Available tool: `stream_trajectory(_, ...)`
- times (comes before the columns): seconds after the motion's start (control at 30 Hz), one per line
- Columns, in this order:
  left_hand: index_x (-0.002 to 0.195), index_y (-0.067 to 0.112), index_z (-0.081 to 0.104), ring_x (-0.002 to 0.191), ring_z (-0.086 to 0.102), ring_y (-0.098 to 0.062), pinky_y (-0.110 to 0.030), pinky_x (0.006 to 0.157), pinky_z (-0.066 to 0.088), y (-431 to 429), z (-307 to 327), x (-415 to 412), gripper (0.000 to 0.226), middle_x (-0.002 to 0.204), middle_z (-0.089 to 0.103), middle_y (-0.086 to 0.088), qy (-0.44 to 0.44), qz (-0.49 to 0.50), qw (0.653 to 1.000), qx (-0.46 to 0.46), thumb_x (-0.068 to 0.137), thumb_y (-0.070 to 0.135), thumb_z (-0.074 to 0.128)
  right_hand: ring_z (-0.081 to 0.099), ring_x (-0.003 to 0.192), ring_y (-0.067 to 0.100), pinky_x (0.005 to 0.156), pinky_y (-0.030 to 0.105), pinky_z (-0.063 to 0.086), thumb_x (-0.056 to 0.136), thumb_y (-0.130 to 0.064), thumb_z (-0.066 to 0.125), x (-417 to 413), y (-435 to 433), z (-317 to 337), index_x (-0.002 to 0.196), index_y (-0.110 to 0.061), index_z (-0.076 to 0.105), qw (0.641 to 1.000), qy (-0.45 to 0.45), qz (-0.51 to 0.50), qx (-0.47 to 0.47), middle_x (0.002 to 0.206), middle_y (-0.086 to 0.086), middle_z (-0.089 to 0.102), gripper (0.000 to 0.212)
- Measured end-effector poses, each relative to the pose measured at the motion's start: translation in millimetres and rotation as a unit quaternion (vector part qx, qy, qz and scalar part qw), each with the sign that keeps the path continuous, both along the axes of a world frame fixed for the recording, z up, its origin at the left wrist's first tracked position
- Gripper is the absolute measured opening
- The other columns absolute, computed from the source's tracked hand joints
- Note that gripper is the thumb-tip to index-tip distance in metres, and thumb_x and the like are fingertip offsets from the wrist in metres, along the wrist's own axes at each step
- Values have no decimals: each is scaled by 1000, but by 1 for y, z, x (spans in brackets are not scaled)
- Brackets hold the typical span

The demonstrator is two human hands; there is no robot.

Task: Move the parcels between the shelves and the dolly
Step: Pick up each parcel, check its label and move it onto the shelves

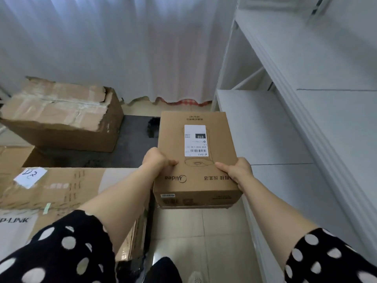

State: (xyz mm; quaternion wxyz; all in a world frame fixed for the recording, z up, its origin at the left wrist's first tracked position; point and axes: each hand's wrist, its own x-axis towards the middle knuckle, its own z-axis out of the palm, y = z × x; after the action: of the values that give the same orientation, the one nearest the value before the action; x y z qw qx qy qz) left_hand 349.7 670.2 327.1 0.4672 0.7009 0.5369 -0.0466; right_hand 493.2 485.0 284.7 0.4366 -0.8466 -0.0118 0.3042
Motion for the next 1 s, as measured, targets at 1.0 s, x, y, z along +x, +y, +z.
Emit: stream_trajectory(1.0,110,6,57,104,61,-30,-34,85,49,348,-214,132,46,114,63,-11,118,361,916,-129,77,29,79,60,106,26,93,40,48,76,-22,80,213,488,-202,121,-8,51,909,73,389,-131,111,7,62,55)
